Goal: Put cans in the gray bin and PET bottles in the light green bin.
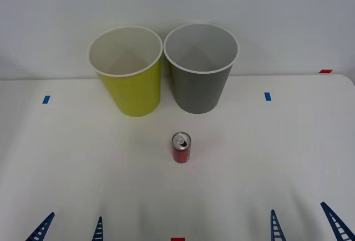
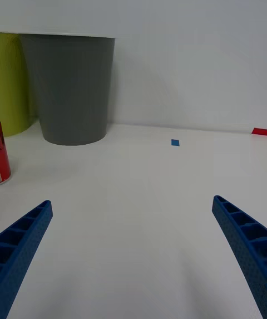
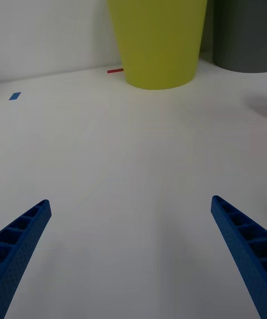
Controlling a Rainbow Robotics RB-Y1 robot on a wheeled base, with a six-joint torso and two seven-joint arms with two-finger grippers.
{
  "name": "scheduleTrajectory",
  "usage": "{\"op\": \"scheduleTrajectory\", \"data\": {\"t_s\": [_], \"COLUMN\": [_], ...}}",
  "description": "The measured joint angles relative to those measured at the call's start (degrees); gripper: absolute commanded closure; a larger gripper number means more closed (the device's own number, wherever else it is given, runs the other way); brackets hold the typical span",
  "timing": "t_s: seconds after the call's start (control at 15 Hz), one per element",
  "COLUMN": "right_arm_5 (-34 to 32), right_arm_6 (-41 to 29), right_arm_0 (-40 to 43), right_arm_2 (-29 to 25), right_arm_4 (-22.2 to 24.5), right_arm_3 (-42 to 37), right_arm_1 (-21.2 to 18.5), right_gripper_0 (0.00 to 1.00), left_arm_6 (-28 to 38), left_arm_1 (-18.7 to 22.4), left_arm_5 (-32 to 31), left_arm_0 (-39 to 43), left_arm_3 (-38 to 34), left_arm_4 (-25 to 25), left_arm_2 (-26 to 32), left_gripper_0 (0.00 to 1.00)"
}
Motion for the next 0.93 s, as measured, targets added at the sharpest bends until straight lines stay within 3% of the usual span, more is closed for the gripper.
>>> {"op": "scheduleTrajectory", "data": {"t_s": [0.93], "right_arm_5": [0.0], "right_arm_6": [0.0], "right_arm_0": [0.0], "right_arm_2": [0.0], "right_arm_4": [0.0], "right_arm_3": [0.0], "right_arm_1": [0.0], "right_gripper_0": [0.00], "left_arm_6": [0.0], "left_arm_1": [0.0], "left_arm_5": [0.0], "left_arm_0": [0.0], "left_arm_3": [0.0], "left_arm_4": [0.0], "left_arm_2": [0.0], "left_gripper_0": [0.00]}}
